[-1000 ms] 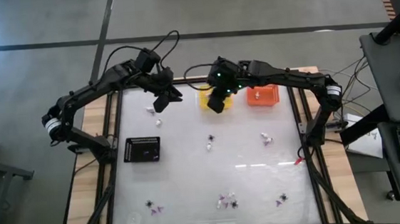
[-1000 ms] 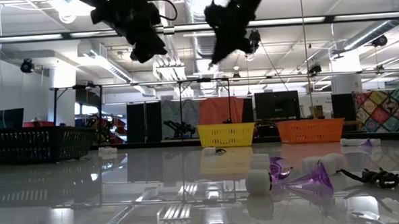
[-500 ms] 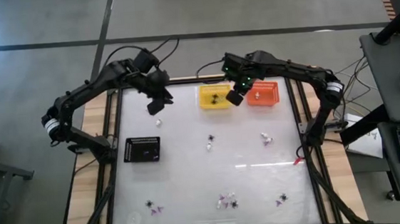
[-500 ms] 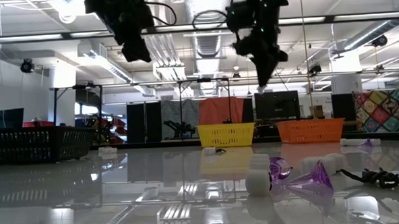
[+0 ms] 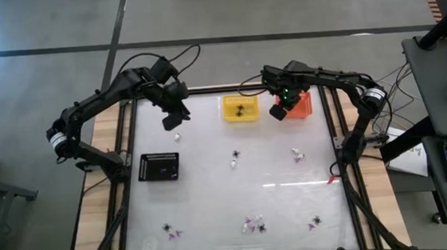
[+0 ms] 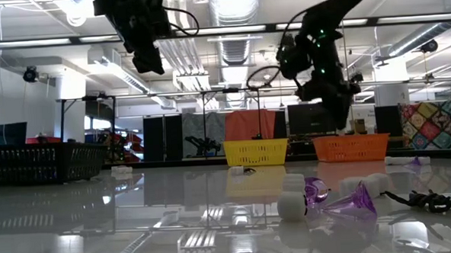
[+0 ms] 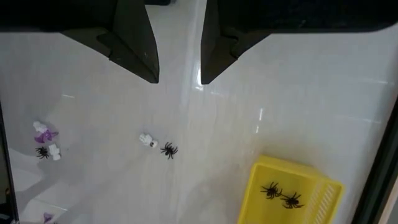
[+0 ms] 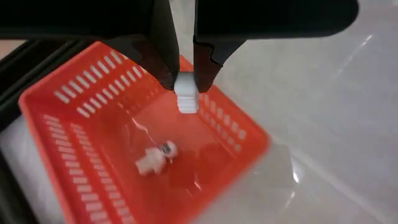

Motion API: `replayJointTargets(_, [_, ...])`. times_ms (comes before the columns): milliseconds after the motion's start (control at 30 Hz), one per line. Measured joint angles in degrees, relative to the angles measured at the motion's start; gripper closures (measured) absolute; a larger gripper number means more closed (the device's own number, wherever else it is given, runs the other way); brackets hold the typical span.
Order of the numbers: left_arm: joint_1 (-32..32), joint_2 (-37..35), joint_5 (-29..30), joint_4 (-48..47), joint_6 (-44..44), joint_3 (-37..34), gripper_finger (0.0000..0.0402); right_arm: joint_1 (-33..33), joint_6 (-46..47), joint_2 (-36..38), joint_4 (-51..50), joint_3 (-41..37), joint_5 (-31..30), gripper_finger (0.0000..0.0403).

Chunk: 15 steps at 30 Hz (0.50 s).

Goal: Sort Halloween decoration
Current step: Put the white skeleton toy into the orange bin

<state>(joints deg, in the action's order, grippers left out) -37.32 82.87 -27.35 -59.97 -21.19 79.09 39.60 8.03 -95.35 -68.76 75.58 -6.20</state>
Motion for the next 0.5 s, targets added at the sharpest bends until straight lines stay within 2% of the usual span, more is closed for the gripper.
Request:
replayJointTargets(133, [0.00,0.00,0.00,0.01,0.00,0.00,0.0301,0.84,0.10,0.00,0.24,-1.97,-0.46,0.0390])
replayJointTargets(267, [0.00,0.00,0.01,0.04,0.00,-0.02,0.0301,0.80,-0.08,0.00,0.75,-2.11,-7.25,0.0383])
replayJointTargets(333, [0.00,0.00,0.02,0.09,0.01,-0.02,0.0301,0.83,-0.06,0.00,0.97,-2.04,-9.01,0.0368])
replayJointTargets(500, [0.00,0.00,0.02,0.12,0.23,-0.04,0.0301,0.80,-0.11,0.00,1.87,-1.99,-8.89,0.0309])
